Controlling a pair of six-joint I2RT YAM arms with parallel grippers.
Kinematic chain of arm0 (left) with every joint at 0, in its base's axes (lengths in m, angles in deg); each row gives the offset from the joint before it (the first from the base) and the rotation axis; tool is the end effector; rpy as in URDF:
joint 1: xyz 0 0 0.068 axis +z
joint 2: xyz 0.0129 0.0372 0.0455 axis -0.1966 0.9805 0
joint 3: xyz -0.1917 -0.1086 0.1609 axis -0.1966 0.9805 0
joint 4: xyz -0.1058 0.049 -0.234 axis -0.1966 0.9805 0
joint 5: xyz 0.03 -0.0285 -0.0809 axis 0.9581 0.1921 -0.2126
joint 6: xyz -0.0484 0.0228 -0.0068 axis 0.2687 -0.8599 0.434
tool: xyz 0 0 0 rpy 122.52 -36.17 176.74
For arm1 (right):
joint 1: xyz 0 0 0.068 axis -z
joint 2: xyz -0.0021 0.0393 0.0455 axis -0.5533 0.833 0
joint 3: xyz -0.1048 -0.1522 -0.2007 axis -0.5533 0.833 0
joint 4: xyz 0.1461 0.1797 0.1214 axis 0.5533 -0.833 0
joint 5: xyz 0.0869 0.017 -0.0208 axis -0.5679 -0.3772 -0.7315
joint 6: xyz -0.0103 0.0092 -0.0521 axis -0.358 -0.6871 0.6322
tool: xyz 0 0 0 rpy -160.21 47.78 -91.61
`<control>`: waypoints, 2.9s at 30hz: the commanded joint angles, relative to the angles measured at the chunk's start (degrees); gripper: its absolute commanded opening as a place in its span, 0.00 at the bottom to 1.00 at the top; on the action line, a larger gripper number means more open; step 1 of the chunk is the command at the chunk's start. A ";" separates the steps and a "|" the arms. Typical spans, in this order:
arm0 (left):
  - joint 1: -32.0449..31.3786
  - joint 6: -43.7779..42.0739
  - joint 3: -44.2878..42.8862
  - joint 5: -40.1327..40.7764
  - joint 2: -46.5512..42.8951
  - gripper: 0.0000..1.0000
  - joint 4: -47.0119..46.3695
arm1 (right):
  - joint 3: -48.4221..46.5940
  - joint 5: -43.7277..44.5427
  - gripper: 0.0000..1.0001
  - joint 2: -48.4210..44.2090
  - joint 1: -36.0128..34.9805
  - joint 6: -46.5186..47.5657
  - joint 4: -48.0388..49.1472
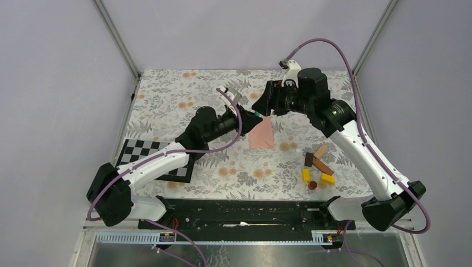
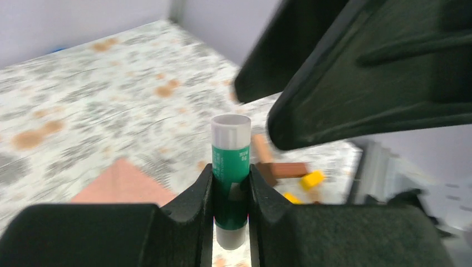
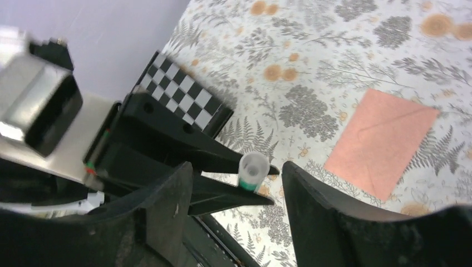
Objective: Place the letter into the envelope and seal it
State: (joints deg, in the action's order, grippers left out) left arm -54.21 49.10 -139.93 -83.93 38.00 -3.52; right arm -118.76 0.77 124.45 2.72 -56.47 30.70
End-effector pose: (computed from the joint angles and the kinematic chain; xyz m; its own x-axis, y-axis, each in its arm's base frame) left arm 0.2187 -0.2196 0.3313 -0.2940 -0.2028 -0.9340 0.8432 0.4052 -0.3534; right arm 0.2384 0.1576 0.4343 -0.5154 0.0663 -0.8544 -0.6350 0.6399 0.4327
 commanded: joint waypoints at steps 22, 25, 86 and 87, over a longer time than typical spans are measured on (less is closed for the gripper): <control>-5.86 -16.93 -3.73 27.24 1.90 0.00 7.41 | -6.96 21.39 0.51 8.55 -6.56 -6.35 -3.26; -5.95 -16.91 -3.87 27.19 1.80 0.00 7.45 | -6.52 20.16 0.50 9.06 -6.61 -6.46 -2.82; -5.58 -16.98 -2.57 29.01 -1.75 0.00 9.76 | -6.46 21.52 0.53 6.96 -6.04 -6.59 -6.74; -5.68 -17.03 -2.59 29.05 -1.60 0.00 9.65 | -7.09 22.62 0.53 7.30 -6.46 -6.27 -7.17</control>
State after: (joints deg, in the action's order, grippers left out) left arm -59.37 35.31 -139.27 -59.77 36.42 8.76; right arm -122.04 15.43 129.87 -2.33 -62.52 27.44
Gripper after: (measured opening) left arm 0.223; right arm 0.534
